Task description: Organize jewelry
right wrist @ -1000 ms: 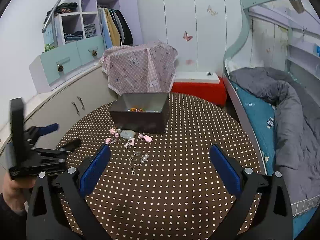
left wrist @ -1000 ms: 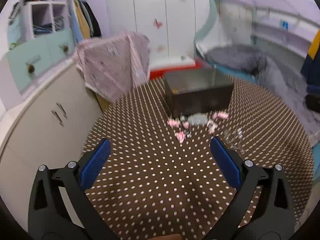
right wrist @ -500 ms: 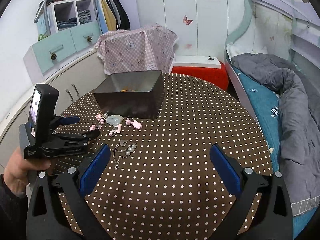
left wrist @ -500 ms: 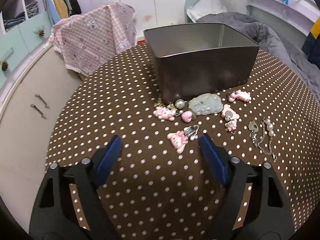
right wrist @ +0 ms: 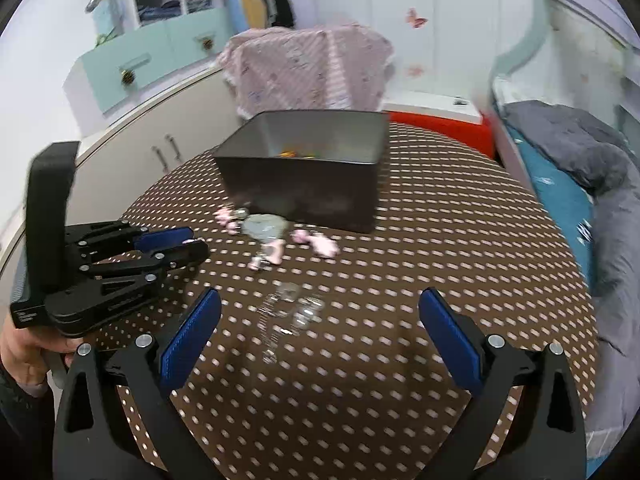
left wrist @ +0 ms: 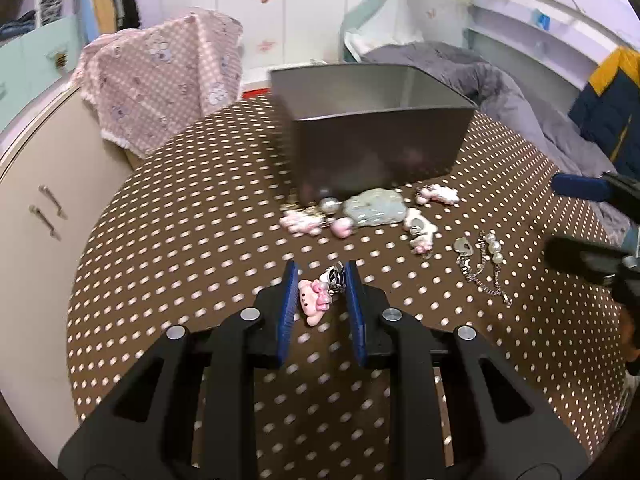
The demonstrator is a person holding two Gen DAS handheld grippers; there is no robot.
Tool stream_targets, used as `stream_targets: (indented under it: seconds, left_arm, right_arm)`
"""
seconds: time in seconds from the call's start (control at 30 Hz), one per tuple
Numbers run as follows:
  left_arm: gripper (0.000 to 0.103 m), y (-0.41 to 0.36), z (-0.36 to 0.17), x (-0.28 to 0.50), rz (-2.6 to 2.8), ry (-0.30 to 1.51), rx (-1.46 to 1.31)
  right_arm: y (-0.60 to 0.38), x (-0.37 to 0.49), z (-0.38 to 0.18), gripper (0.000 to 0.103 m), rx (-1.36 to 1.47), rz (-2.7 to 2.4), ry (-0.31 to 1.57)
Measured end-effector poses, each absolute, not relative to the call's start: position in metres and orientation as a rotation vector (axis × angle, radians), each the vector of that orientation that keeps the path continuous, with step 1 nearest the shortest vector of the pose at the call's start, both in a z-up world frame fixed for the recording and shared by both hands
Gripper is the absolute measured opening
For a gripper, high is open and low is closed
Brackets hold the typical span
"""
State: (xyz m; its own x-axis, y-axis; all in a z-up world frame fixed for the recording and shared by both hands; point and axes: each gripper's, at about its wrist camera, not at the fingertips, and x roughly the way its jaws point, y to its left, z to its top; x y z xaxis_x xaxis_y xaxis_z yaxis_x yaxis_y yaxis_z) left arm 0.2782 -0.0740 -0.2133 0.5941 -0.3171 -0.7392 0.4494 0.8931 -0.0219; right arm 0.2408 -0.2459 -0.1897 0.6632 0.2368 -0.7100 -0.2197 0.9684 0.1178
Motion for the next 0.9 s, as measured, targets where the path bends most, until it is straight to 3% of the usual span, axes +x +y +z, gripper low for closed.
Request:
stream_targets:
  seconds: [0.27, 0.37, 0.47, 0.9]
  left_arm:
    - [0.023, -0.04, -0.209, 0.274, -0.393, 0.789, 0.07]
    - [0.023, -0.039, -0.209, 0.274, -0.386, 0.779, 0.065]
    - [0.023, -0.037, -0.208, 0.275, -0.387, 0.768, 0.065]
    - [0.023, -0.029, -0.193, 0.256, -0.383, 0.715, 0.039]
  right_arm:
    - [-0.203, 0.281, -0.211, 0.061, -0.053, 0.318, 0.9]
    - [-0.192, 0.291, -0.217, 0.046, -0.094, 0.306, 0.917]
    - [-0.186, 0.292, -0.217, 0.024, -0.148, 0.291, 0.902]
    - [-0.215, 0.243, -0.175, 0.021, -0.103, 0.348, 0.803]
